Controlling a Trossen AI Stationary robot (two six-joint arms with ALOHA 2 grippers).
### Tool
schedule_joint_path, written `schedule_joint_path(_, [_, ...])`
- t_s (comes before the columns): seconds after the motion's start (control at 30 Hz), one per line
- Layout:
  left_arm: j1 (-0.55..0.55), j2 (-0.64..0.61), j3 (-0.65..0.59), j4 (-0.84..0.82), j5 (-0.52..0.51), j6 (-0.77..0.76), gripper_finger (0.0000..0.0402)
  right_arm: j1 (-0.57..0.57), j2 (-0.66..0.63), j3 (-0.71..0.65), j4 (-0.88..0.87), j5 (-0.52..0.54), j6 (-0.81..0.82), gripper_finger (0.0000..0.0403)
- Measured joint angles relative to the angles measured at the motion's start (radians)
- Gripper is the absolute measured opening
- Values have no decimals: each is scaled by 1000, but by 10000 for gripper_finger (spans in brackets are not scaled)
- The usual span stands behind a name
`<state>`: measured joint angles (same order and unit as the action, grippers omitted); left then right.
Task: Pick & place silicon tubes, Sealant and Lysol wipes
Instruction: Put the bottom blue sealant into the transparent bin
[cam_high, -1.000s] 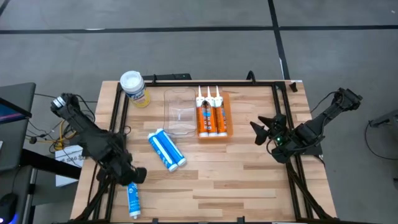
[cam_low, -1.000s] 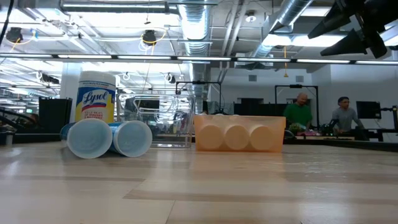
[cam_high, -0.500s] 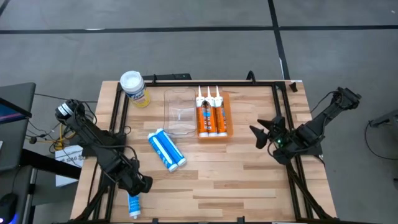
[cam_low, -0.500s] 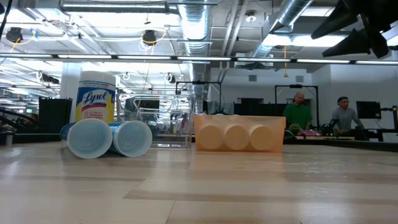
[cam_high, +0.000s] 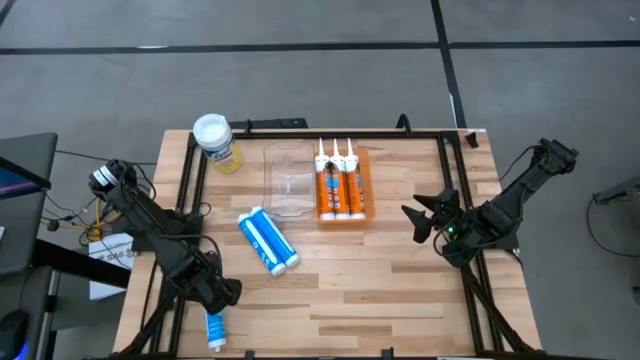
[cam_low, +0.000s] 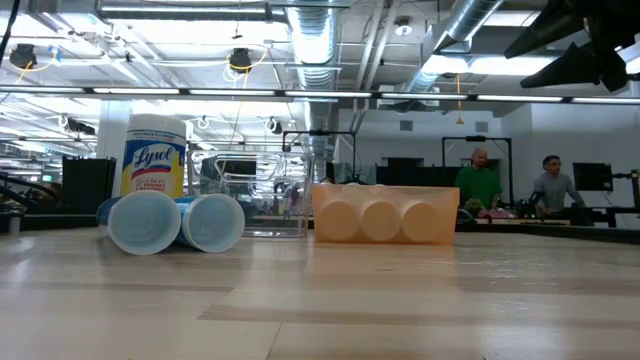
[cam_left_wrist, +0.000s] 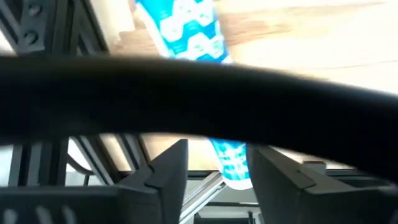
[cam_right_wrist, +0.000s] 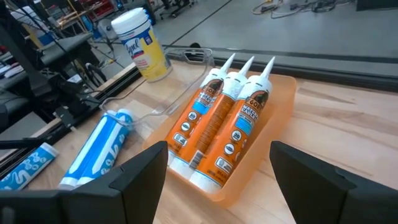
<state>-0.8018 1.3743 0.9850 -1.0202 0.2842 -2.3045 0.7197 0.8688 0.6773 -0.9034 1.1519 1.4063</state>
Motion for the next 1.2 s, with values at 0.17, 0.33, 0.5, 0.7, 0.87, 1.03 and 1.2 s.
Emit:
schedule_joint_path(0.17, [-13,1,-28,27,11,-70,189,0,0,0,15,0,0,276])
schedule_joint_path(0.33, [-12,1,-31,42,-11,-97,193,0,0,0,22,0,0,276])
schedule_joint_path(0.5, [-12,11,-32,52,-16,-137,193,0,0,0,23,0,1,276])
schedule_joint_path(0.7, [-12,86,-32,77,4,-150,193,0,0,0,29,1,2,276])
schedule_joint_path(0.87, [-12,143,-32,97,32,-154,193,0,0,0,30,0,2,276])
schedule_joint_path(1.03, [-14,181,-32,107,51,-157,193,0,0,0,32,0,2,276])
schedule_joint_path(1.2, [-18,214,-32,142,40,-175,193,0,0,0,46,0,1,276])
